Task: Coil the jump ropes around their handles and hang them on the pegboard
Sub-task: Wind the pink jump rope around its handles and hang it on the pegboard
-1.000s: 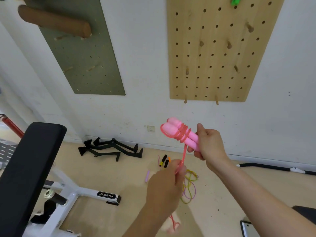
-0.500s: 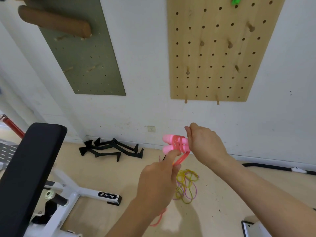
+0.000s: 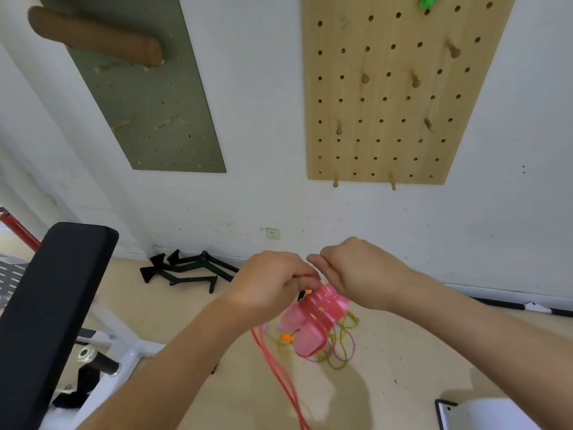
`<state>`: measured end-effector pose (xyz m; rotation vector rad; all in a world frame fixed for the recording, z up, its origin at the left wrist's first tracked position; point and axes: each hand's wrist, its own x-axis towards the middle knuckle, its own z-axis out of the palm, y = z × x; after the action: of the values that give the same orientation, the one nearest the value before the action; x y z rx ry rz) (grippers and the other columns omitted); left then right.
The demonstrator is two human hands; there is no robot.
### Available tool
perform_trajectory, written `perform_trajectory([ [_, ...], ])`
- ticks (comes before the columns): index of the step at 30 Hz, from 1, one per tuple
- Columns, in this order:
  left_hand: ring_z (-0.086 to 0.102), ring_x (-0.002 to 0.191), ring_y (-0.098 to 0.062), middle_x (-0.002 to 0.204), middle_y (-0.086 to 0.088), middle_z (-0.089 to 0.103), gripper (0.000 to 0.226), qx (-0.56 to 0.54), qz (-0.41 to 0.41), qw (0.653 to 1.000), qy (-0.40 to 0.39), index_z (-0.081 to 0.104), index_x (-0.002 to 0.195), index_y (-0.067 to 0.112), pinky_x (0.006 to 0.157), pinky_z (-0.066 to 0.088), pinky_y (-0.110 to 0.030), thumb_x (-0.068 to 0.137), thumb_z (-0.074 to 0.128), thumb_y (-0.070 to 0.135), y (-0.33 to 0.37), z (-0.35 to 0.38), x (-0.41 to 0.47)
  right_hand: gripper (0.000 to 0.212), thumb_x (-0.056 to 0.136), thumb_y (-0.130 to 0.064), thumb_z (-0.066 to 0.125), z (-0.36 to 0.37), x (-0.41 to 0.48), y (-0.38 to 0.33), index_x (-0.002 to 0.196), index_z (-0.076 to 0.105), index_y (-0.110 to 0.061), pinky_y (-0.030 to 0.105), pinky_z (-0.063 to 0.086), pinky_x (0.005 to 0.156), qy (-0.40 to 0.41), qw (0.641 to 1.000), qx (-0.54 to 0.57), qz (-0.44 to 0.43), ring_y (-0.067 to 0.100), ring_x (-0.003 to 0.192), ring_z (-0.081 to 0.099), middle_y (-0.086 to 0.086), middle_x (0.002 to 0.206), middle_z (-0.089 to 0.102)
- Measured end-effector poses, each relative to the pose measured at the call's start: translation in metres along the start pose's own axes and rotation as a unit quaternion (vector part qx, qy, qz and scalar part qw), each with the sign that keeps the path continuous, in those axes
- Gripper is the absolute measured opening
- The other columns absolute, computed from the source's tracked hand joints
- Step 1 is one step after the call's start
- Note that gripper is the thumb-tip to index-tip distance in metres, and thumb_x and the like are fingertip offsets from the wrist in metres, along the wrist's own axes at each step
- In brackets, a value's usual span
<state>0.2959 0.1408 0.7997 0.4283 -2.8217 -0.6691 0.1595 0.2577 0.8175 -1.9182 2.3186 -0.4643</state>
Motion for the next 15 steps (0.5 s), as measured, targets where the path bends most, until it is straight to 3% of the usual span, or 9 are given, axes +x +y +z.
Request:
perform_trajectory([
  [2,0.065,0.073,-0.003,0.075,0.012,0.071,0.017,-0.181,-0.03,0.982,-0.037,0.074,0.082,0.026,0.072,0.05,-0.024,0.089,0.062,0.018,0.003,-0.002,0.0,0.05,0.1,-0.044,0.028,-0.006,-0.002,0.0,0.06,0.042,-0.017,0.034,0.041,0.059,-0.005,0.998,0.058,0.009,0.025,0.059,0.05,0.002,0.058,0.051],
  [4,0.063,0.063,-0.003,0.066,0.01,0.07,0.023,-0.329,-0.051,0.941,-0.061,0.073,0.081,0.021,0.064,0.048,-0.017,0.089,0.06,0.003,0.004,-0.004,-0.001,0.053,0.1,-0.041,0.034,-0.01,-0.003,0.0,0.064,0.051,-0.008,0.034,0.045,0.059,-0.009,0.991,0.135,0.024,0.023,0.057,0.054,0.009,0.06,0.058],
  [8,0.061,0.052,-0.007,0.066,-0.001,0.068,0.009,-0.532,-0.105,0.839,-0.048,0.068,0.083,0.015,0.051,0.048,-0.018,0.082,0.068,0.006,-0.003,0.009,-0.001,0.052,0.101,-0.036,0.04,-0.012,-0.002,0.0,0.057,0.051,-0.009,0.021,0.032,0.036,0.016,0.925,0.369,0.091,0.019,0.032,0.04,0.001,0.037,0.046],
  [11,0.055,0.043,-0.007,0.066,-0.003,0.057,0.006,-0.587,-0.242,0.77,0.062,0.057,0.083,0.009,0.043,0.044,-0.019,0.08,0.058,0.014,-0.003,0.038,-0.001,0.052,0.101,-0.035,0.039,-0.005,0.0,0.001,0.06,0.05,-0.006,0.019,0.027,0.036,0.074,0.87,0.465,0.147,0.017,0.03,0.036,0.004,0.033,0.042],
  [12,0.045,0.038,-0.009,0.061,-0.004,0.052,0.011,-0.601,-0.236,0.758,0.087,0.054,0.079,0.007,0.039,0.036,-0.017,0.074,0.057,0.016,0.002,0.045,-0.001,0.052,0.101,-0.035,0.039,-0.001,0.001,0.002,0.06,0.049,-0.005,0.019,0.027,0.036,0.097,0.855,0.482,0.164,0.017,0.029,0.036,0.004,0.033,0.042],
  [15,0.028,0.04,-0.009,0.054,-0.002,0.046,0.011,-0.582,-0.189,0.779,0.134,0.054,0.072,0.01,0.039,0.019,-0.019,0.081,0.052,0.015,0.021,0.058,-0.005,0.052,0.103,-0.032,0.037,0.012,0.006,0.003,0.059,0.046,-0.006,0.02,0.027,0.038,0.172,0.817,0.506,0.216,0.017,0.03,0.035,0.004,0.033,0.039],
])
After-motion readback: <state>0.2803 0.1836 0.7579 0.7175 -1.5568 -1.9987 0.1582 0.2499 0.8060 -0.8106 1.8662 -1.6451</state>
